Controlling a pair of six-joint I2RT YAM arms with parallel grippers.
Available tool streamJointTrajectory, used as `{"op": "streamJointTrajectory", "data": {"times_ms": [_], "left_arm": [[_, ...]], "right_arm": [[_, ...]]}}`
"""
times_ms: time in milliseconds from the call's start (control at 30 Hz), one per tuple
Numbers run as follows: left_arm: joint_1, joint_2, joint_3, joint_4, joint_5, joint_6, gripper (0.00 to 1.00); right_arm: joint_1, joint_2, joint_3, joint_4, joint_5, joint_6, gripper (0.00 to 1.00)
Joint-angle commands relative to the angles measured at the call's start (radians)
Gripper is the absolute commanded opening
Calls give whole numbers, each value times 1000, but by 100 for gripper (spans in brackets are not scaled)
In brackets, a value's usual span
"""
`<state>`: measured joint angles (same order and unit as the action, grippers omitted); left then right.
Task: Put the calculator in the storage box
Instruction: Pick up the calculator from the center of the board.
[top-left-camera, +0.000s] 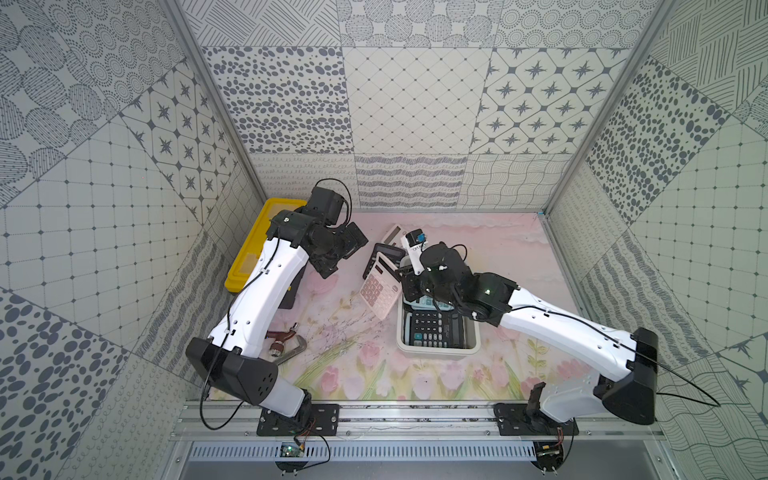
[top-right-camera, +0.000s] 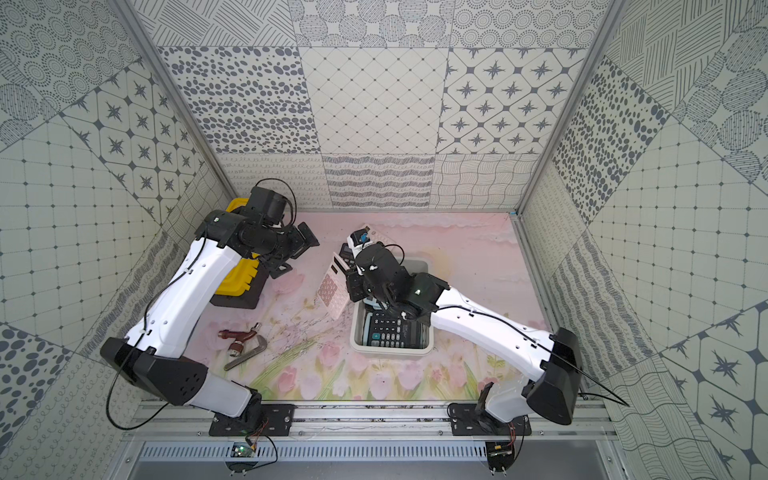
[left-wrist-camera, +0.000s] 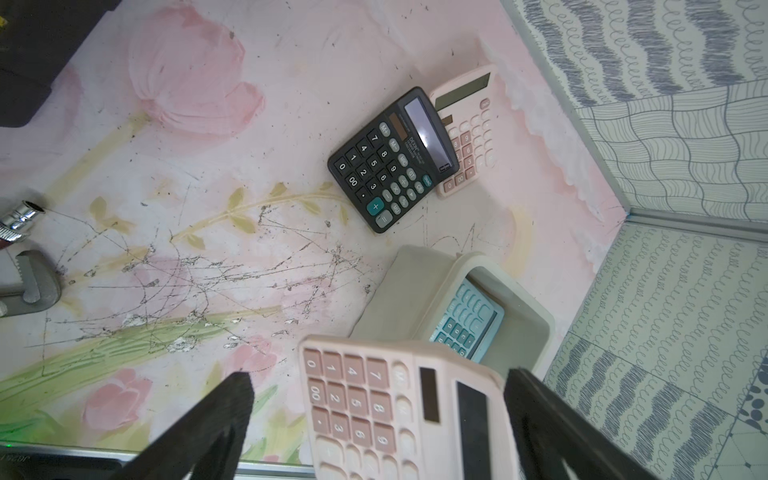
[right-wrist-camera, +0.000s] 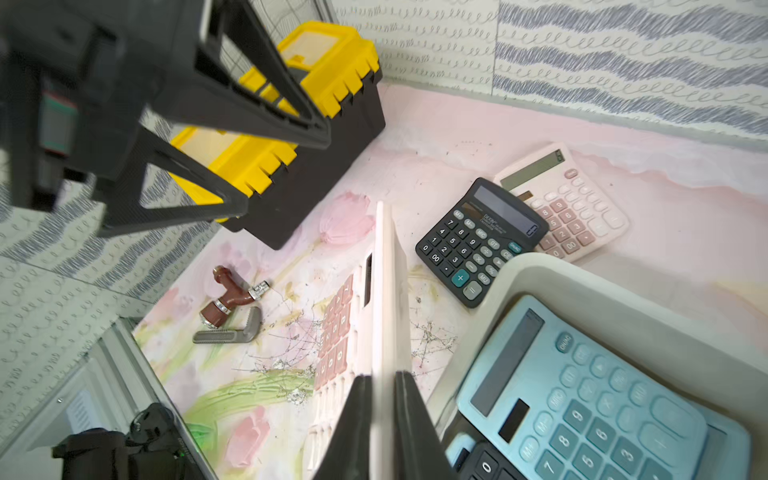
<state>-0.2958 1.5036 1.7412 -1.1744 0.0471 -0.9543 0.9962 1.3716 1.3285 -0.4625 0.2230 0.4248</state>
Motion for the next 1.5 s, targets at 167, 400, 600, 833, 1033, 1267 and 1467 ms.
{"op": "streamJointTrajectory", "data": {"times_ms": [167, 400, 600, 833, 1033, 1267, 1467], "left_arm": [[21, -167, -276, 332, 110, 99, 100], [24, -172, -324, 393, 153, 114, 100], [24, -169, -352, 537, 351, 221, 100], [25, -104, -297, 640, 599, 374, 100], [18, -9, -226, 717, 800, 481, 100], [-9, 173, -104, 715, 1067, 571, 100], [-29, 304, -4, 610, 1271, 667, 98]], "right_arm": [[-19, -238, -133, 34, 154, 201, 0], [-19, -343, -180, -58, 223, 241, 0], [-86, -361, -174, -94, 55, 95, 0], [-393, -345, -137, -195, -467, -37, 0], [-633, -301, -132, -200, -919, -76, 0], [-764, -190, -103, -199, -1242, -106, 0], [-777, -81, -78, -182, -1372, -150, 0]]}}
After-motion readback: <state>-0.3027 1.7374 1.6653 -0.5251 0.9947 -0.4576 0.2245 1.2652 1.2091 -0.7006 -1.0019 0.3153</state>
